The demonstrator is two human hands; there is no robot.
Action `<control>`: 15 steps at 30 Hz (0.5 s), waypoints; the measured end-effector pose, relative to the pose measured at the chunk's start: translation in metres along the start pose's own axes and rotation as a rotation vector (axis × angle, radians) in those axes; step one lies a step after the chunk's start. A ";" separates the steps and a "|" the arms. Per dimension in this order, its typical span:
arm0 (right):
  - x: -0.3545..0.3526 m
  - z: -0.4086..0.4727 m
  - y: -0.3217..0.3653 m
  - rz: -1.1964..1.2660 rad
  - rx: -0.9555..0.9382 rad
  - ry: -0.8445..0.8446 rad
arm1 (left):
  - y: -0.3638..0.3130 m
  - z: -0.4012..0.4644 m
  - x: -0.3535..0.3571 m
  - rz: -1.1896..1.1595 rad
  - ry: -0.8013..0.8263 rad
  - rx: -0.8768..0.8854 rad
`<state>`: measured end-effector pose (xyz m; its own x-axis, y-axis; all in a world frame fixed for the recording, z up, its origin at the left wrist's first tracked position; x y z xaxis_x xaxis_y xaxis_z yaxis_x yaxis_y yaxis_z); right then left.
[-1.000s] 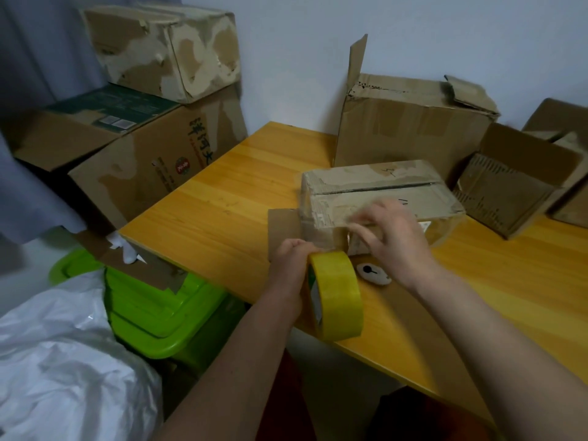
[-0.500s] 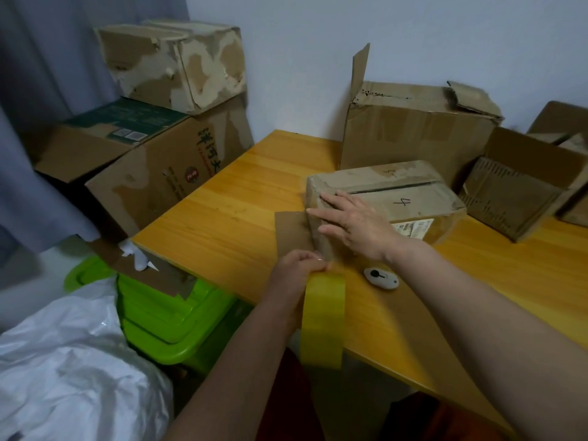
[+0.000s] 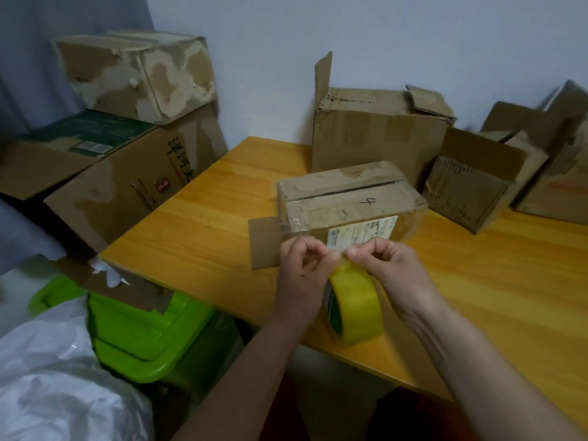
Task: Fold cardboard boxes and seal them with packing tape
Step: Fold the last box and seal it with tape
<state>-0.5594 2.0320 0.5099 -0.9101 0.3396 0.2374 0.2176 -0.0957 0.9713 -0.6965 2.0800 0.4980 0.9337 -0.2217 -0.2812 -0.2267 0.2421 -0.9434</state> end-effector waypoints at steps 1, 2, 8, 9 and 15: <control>-0.002 -0.002 0.001 0.006 -0.012 -0.021 | -0.002 0.001 -0.001 0.020 -0.011 0.013; -0.004 -0.003 0.000 0.004 -0.020 -0.045 | -0.005 0.001 -0.001 0.029 -0.014 0.020; -0.007 -0.005 -0.008 0.012 -0.015 -0.165 | -0.014 -0.008 -0.004 0.165 -0.089 0.028; -0.006 -0.006 -0.009 0.024 -0.011 -0.175 | -0.016 -0.009 -0.006 0.180 -0.105 0.032; -0.024 -0.008 -0.007 0.040 -0.045 -0.310 | -0.021 -0.002 -0.027 0.183 -0.132 0.049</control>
<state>-0.5416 2.0171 0.4974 -0.7488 0.6030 0.2753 0.2291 -0.1543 0.9611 -0.7178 2.0787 0.5246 0.9070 -0.0454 -0.4187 -0.3850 0.3137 -0.8680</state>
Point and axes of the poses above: each hand's wrist, its own z-axis towards the middle knuckle, its own x-axis out of the palm, y = z × x, the point moved 8 cm from there along z, towards the middle knuckle, and after that the axes turned 14 degrees about z, right-handed, at the moved point
